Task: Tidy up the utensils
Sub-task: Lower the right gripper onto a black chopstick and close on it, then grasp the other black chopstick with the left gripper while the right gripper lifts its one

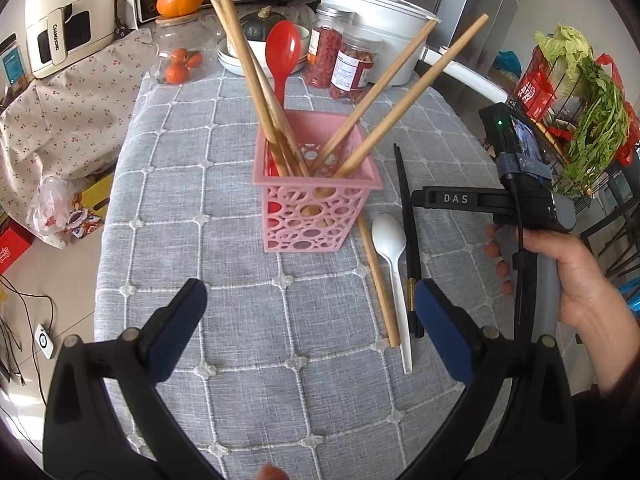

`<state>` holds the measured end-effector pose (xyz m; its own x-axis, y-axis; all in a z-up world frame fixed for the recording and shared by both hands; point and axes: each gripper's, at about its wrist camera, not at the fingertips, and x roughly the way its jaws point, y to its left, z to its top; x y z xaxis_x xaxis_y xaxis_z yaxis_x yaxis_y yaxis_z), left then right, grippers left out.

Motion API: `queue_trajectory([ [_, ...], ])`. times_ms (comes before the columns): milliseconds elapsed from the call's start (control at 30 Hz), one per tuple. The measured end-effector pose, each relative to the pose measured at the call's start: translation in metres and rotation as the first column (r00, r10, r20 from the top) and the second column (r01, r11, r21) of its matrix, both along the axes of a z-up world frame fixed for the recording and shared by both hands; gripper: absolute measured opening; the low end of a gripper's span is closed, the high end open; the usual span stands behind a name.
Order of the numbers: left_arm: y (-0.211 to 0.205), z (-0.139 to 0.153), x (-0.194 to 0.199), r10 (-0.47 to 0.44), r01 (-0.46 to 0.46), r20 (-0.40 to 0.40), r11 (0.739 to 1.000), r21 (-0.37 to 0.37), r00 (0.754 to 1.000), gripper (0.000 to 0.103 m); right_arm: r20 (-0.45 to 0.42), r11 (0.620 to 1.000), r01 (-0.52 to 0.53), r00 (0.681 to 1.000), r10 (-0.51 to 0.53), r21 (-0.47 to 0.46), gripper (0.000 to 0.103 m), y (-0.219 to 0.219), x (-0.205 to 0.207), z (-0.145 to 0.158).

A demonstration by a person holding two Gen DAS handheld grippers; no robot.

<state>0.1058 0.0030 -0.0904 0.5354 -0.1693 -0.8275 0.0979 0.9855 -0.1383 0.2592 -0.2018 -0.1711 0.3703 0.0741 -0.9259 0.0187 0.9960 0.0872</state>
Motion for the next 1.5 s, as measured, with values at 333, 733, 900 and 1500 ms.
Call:
queue_trajectory([
  [333,0.001,0.001,0.000,0.001,-0.001,0.000,1.000,-0.002,1.000,0.102,0.015,0.998,-0.033,0.999,0.034,-0.054,0.103,0.015,0.000,-0.001],
  [733,-0.015,0.003,-0.004,-0.025,0.023,0.040,0.999,0.048,0.999,0.102,-0.076,0.994,-0.033,0.997,0.025,-0.103,0.099,0.019,0.003,-0.004],
  [900,-0.041,0.005,-0.007,-0.087,0.083,0.054,0.995,0.062,0.995,0.103,-0.078,0.994,-0.047,0.996,0.040,-0.100,0.055,0.005,-0.005,0.007],
  [1500,-0.160,-0.042,0.066,-0.113,0.142,-0.123,0.952,0.271,0.986,0.082,-0.097,0.998,0.030,0.995,-0.026,0.047,0.008,-0.110,-0.024,0.017],
])
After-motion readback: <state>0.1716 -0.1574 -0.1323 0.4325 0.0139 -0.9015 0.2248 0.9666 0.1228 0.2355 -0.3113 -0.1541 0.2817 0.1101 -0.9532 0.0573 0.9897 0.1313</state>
